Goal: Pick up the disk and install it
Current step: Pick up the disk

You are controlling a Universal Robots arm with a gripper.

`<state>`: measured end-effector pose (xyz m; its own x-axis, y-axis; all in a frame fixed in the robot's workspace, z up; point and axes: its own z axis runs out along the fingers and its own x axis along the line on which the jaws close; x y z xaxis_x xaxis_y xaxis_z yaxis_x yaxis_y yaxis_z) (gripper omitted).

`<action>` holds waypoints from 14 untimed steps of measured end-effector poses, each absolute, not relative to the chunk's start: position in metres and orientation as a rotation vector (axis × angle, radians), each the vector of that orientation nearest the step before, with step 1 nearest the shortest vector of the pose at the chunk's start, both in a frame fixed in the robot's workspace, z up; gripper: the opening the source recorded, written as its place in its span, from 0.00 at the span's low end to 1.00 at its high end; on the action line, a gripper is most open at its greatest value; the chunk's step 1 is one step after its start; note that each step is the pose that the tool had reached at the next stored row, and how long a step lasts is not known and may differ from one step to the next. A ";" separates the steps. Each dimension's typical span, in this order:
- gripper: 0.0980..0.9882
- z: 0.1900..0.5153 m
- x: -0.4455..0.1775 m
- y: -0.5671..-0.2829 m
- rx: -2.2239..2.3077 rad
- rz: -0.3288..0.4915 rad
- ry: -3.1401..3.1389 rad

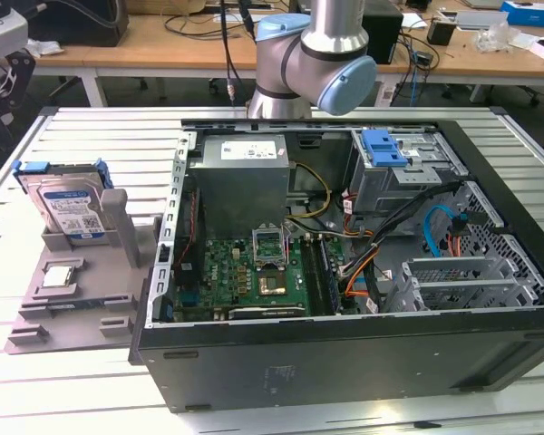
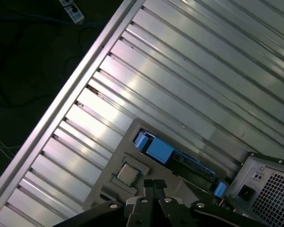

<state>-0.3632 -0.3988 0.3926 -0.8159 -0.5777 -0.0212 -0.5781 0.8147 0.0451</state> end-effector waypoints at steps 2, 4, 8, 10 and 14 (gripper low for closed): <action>0.00 0.393 -0.363 -0.399 -1.007 0.078 2.969; 0.00 0.393 -0.363 -0.399 -1.075 0.078 2.946; 0.00 0.393 -0.363 -0.399 -1.189 0.078 2.904; 0.00 0.393 -0.363 -0.399 -1.229 0.078 2.888; 0.00 0.393 -0.363 -0.399 -1.309 0.078 2.854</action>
